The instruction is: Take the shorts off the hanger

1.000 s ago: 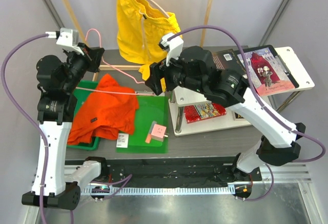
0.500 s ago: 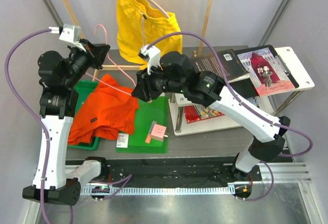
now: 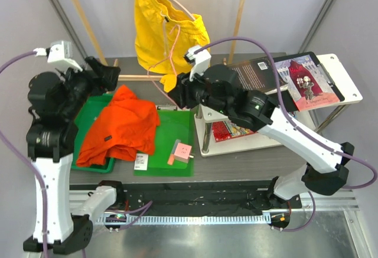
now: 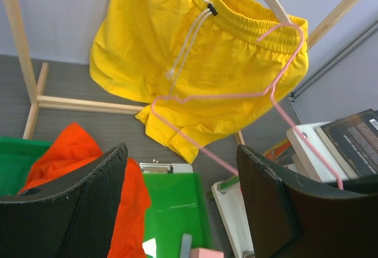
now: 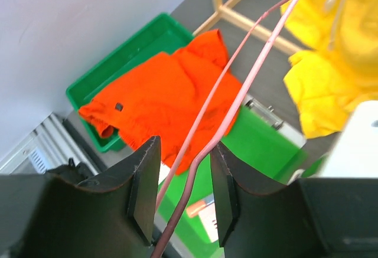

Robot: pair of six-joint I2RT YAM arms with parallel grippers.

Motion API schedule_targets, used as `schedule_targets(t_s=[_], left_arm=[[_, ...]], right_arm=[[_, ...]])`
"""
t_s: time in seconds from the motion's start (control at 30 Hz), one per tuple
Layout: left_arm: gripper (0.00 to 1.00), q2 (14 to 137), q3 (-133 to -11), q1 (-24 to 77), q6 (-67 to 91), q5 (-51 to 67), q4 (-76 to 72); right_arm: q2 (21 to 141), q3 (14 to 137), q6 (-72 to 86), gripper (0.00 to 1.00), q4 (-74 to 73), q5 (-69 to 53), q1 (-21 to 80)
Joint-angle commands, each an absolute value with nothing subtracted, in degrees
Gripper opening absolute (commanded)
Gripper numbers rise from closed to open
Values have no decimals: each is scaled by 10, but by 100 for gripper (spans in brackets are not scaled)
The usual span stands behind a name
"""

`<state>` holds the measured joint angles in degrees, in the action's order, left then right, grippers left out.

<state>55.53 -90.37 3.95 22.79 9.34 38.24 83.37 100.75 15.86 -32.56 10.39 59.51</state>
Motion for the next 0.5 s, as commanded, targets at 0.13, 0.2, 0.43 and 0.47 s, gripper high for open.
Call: schedule_targets(t_s=[0.13, 0.2, 0.43, 0.47], left_arm=[[86, 501, -800, 36, 317, 79, 542], [94, 513, -768, 38, 316, 84, 554], [100, 564, -692, 212, 304, -191, 540], [100, 580, -690, 231, 303, -241, 539]], right_arm=[[778, 1014, 97, 1, -233, 174, 593], [760, 1011, 91, 1, -226, 183, 593], [703, 998, 86, 1, -234, 185, 592], [698, 997, 83, 1, -236, 189, 593]])
